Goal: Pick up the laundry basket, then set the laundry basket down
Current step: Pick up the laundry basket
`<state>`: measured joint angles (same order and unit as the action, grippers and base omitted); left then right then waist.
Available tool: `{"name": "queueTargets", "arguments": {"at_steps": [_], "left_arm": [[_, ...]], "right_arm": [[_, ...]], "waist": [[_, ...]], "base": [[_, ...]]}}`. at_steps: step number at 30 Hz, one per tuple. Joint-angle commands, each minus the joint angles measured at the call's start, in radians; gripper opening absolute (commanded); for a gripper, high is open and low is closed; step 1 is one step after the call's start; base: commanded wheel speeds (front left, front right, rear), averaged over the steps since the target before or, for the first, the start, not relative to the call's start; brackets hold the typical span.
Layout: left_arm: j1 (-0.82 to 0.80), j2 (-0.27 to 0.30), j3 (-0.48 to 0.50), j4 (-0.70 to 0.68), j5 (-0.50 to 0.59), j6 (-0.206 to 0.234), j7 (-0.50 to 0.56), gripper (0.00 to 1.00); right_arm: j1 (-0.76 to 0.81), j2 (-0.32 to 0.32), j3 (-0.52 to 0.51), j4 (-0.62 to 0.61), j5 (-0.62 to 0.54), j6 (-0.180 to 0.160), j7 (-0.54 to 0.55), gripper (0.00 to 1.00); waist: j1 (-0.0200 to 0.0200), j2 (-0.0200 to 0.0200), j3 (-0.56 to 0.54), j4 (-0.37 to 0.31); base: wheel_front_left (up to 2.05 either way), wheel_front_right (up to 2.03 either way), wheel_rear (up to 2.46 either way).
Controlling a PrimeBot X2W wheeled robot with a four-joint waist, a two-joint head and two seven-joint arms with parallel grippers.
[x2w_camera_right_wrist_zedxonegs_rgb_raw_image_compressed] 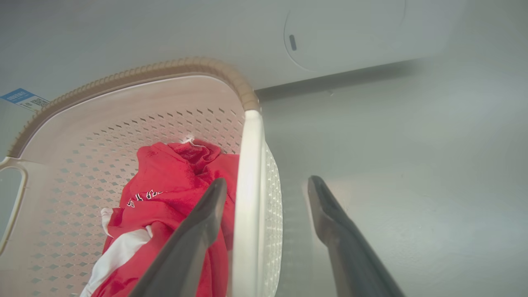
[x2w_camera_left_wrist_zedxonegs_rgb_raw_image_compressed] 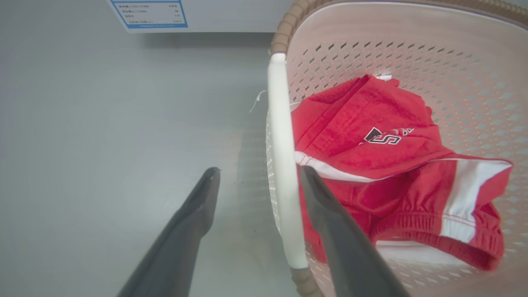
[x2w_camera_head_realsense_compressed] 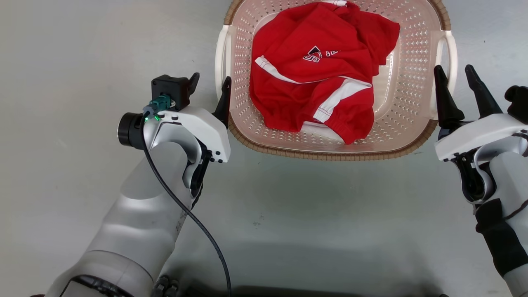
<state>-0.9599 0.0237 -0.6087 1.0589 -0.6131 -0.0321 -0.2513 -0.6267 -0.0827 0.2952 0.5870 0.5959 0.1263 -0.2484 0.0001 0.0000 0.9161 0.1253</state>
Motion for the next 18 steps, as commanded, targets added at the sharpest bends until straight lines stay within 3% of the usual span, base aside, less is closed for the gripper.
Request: {"name": "queueTargets", "arguments": {"at_steps": [1, 18], "left_arm": [[-0.012, 0.027, -0.006, 0.017, -0.013, -0.005, -0.01, 1.0], [-0.103, 0.027, -0.11, 0.145, -0.128, -0.011, 0.012, 1.0]], "right_arm": [[0.004, 0.004, 0.042, 0.015, 0.026, 0.004, -0.013, 1.0], [-0.111, 0.017, 0.137, 0.104, 0.138, 0.004, -0.013, 1.0]], "waist": [[0.0, 0.0, 0.008, -0.005], [0.0, 0.0, 0.045, -0.028]], "base": [[0.0, 0.0, 0.0], [0.0, 0.0, 0.0]]}}
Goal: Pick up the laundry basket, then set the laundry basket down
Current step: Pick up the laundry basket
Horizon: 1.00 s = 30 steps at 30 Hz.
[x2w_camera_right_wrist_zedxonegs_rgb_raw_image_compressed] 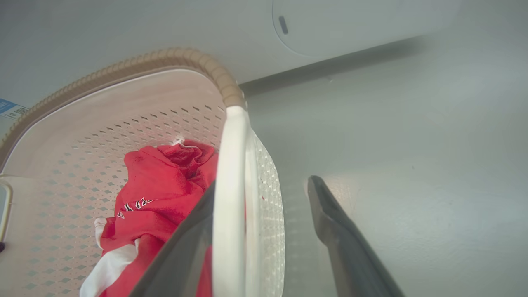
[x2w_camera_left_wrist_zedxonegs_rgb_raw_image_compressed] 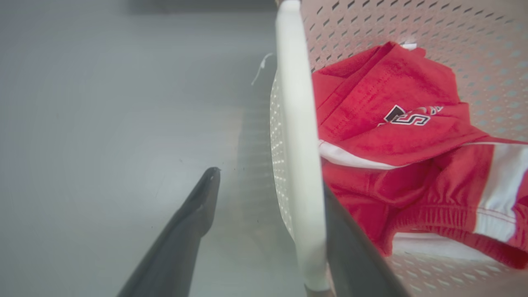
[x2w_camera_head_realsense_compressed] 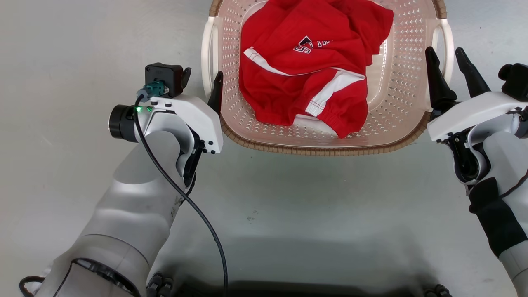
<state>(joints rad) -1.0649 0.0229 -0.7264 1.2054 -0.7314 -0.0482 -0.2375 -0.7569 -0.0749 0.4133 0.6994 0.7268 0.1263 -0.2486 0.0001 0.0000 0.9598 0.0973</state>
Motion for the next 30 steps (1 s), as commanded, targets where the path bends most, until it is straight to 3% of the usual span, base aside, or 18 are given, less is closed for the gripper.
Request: {"name": "queueTargets", "arguments": {"at_steps": [1, 9, 10, 11, 12, 30], "left_arm": [[0.001, 0.027, 0.002, -0.002, -0.015, 0.006, -0.003, 1.0], [-0.006, 0.027, -0.036, -0.002, -0.052, 0.014, -0.009, 1.0], [-0.008, 0.027, -0.041, -0.002, -0.057, 0.016, -0.01, 1.0], [-0.01, 0.027, -0.046, -0.003, -0.061, 0.017, -0.011, 0.99], [-0.011, 0.027, -0.051, -0.004, -0.065, 0.013, -0.012, 0.0], [-0.023, 0.027, -0.115, 0.019, -0.158, 0.028, -0.011, 0.0]], "right_arm": [[0.018, 0.009, 0.02, -0.008, 0.008, 0.004, -0.013, 1.0], [0.012, 0.006, 0.022, -0.009, 0.015, 0.004, -0.013, 1.0], [0.011, 0.005, 0.023, -0.01, 0.017, 0.004, -0.013, 0.87], [0.011, 0.005, 0.023, -0.011, 0.021, 0.004, -0.013, 0.43], [0.011, 0.005, 0.025, -0.011, 0.024, 0.004, -0.013, 0.0], [-0.03, -0.009, 0.068, 0.047, 0.016, 0.004, -0.013, 0.0]], "waist": [[0.0, 0.0, 0.002, -0.001], [0.0, 0.0, 0.011, 0.001], [0.0, 0.0, 0.012, 0.001], [0.0, 0.0, 0.013, 0.001], [0.0, 0.0, 0.014, 0.001], [0.0, 0.0, 0.01, 0.002]], "base": [[0.0, 0.0, 0.0], [0.0, 0.0, 0.0], [0.0, 0.0, 0.0], [0.0, 0.0, 0.0], [0.0, 0.0, 0.0], [0.0, 0.0, 0.0]]}}
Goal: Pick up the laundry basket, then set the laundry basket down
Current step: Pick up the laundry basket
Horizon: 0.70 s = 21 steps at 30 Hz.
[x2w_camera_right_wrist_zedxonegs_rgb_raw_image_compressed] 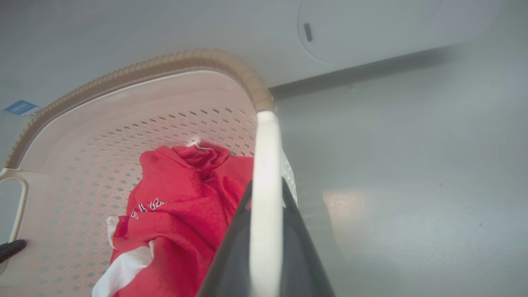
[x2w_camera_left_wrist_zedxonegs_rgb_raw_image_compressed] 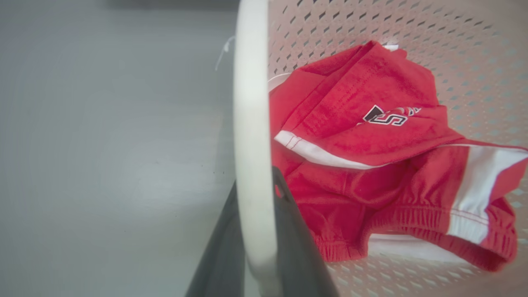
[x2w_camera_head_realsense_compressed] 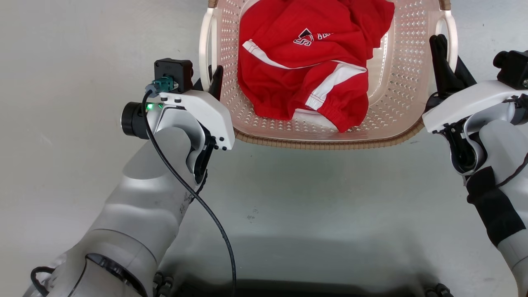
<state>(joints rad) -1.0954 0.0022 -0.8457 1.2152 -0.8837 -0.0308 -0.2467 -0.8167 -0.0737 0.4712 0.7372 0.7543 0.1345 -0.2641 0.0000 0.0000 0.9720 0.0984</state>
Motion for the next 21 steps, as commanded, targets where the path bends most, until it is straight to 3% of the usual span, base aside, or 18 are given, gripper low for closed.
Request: {"name": "queueTargets", "arguments": {"at_steps": [1, 21], "left_arm": [[0.01, 0.048, 0.002, 0.01, -0.012, 0.012, 0.0, 0.0], [0.077, 0.048, -0.048, 0.046, -0.094, 0.017, 0.02, 0.0]], "right_arm": [[0.027, -0.01, 0.013, 0.019, -0.013, -0.004, 0.002, 0.0], [-0.026, -0.007, 0.122, 0.229, 0.005, -0.004, 0.003, 0.0]], "waist": [[0.0, 0.0, -0.005, 0.001], [0.0, 0.0, -0.098, 0.005]], "base": [[0.0, 0.0, 0.0], [0.0, 0.0, 0.0]]}}
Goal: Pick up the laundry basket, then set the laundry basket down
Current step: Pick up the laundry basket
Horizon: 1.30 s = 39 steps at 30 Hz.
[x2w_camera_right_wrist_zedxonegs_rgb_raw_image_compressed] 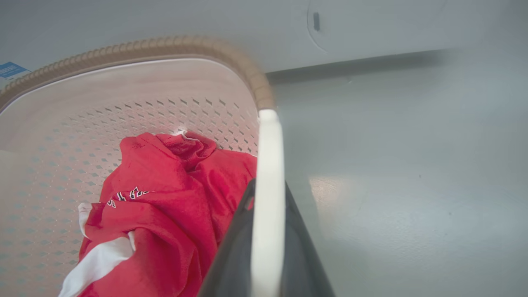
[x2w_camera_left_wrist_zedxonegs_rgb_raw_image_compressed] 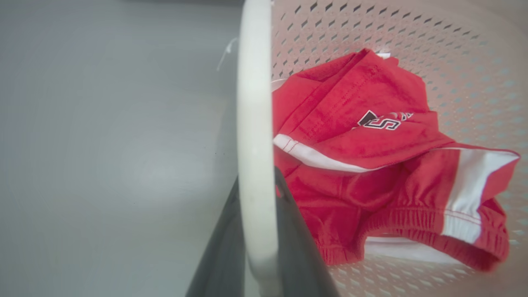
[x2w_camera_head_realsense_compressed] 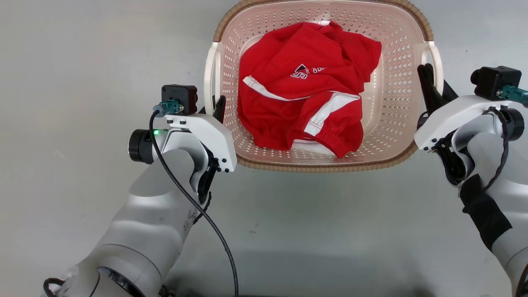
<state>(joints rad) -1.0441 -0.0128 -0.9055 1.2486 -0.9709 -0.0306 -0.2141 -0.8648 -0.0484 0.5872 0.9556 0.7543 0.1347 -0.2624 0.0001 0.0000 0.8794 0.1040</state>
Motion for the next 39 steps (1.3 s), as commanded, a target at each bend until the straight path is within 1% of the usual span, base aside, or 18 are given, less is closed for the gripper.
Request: {"name": "queueTargets", "arguments": {"at_steps": [1, 8, 16, 23, 33, 39], "left_arm": [[0.031, 0.063, 0.011, 0.016, -0.01, 0.016, -0.012, 0.0], [0.07, 0.063, 0.006, 0.032, -0.023, 0.014, -0.006, 0.0], [0.133, 0.083, 0.003, 0.04, -0.033, 0.015, 0.02, 0.0], [0.189, 0.101, -0.005, 0.042, -0.038, 0.019, 0.043, 0.0], [0.309, 0.142, -0.009, 0.042, -0.058, 0.023, 0.102, 0.0], [0.384, 0.163, -0.014, 0.042, -0.07, 0.015, 0.162, 0.0]], "right_arm": [[0.02, -0.032, 0.012, 0.015, 0.011, -0.004, 0.001, 0.0], [0.025, -0.032, 0.048, 0.037, 0.041, -0.004, 0.001, 0.0], [0.058, -0.022, 0.103, 0.079, 0.063, -0.004, 0.002, 0.0], [0.088, -0.014, 0.152, 0.132, 0.109, -0.004, 0.036, 0.0], [0.158, -0.004, 0.223, 0.166, 0.189, -0.004, 0.082, 0.0], [0.208, -0.002, 0.282, 0.178, 0.224, -0.004, 0.138, 0.0]], "waist": [[0.0, 0.0, -0.011, -0.001], [0.0, 0.0, -0.073, -0.007], [0.0, 0.0, -0.168, -0.028], [0.0, 0.0, -0.252, -0.044], [0.0, 0.0, -0.413, -0.078], [0.0, 0.0, -0.526, -0.088]], "base": [[0.0, 0.0, 0.0], [0.0, 0.0, 0.0], [0.0, 0.0, 0.0], [0.0, 0.0, 0.0], [0.0, 0.0, 0.0], [0.0, 0.0, 0.0]]}}
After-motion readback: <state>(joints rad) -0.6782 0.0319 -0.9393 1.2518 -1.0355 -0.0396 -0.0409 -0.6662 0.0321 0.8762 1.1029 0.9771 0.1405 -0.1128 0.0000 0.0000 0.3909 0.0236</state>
